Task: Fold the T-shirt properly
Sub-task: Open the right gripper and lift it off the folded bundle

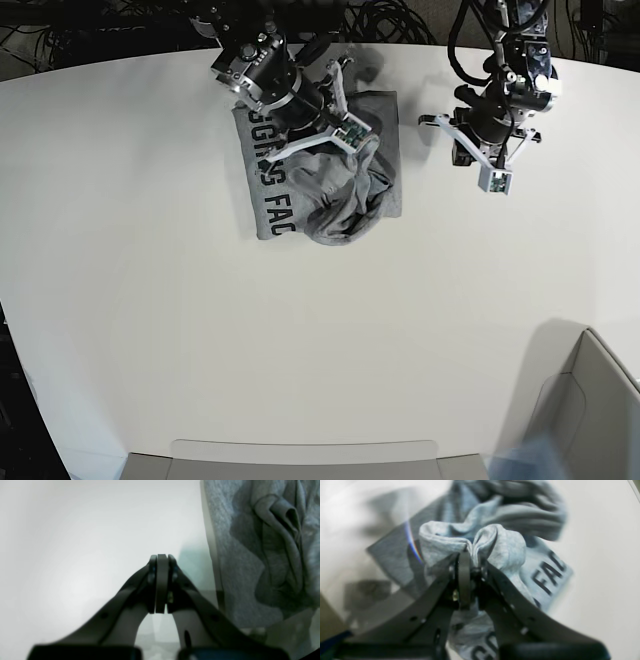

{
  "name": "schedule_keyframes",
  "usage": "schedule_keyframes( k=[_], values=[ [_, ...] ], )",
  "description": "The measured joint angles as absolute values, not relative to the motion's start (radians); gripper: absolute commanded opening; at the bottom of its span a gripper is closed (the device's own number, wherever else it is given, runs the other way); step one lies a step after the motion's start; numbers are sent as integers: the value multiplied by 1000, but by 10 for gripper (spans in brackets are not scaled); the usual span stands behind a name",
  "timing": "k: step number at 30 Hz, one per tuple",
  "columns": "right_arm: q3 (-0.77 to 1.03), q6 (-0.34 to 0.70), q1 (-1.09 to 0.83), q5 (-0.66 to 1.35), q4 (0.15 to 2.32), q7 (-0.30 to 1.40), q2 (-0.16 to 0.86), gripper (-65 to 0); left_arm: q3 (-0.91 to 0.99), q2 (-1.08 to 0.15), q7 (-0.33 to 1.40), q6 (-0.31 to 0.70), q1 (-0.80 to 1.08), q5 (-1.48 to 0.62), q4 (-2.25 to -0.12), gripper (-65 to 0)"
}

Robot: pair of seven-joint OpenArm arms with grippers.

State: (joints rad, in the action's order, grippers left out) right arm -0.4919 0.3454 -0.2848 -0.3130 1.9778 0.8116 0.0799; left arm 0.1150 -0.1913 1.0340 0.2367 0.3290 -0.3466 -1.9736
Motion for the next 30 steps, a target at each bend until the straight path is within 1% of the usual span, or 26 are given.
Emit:
schedule_keyframes(
  k=[5,10,16,22,23,28,30],
  values=[
    [-646,347,-279,-309,1970,812,126,-650,153,-189,1034,235,329,-347,-1974,-650],
    [-751,350,-268,-312,1959,811,167,-650,208,-186,1034,233,327,-344,-1953,-650],
    [-770,351,-265,-308,1898,815,183,-650,318,-186,1034,232,327,-343,-1931,-650],
    [-830,352,-221,-294,1872,815,191,-650,366,-186,1034,232,326,-344,-1924,-650],
    [-843,352,-214,-294,1872,815,193,-627,366,-186,1034,232,326,-344,-1924,-650],
    [-923,368,-155,-299,1872,816,201,-417,368,-170,1033,232,326,-343,-1924,-650],
    [-953,373,-133,-299,1872,815,205,-365,370,-155,1036,232,325,-341,-1924,-650]
  ],
)
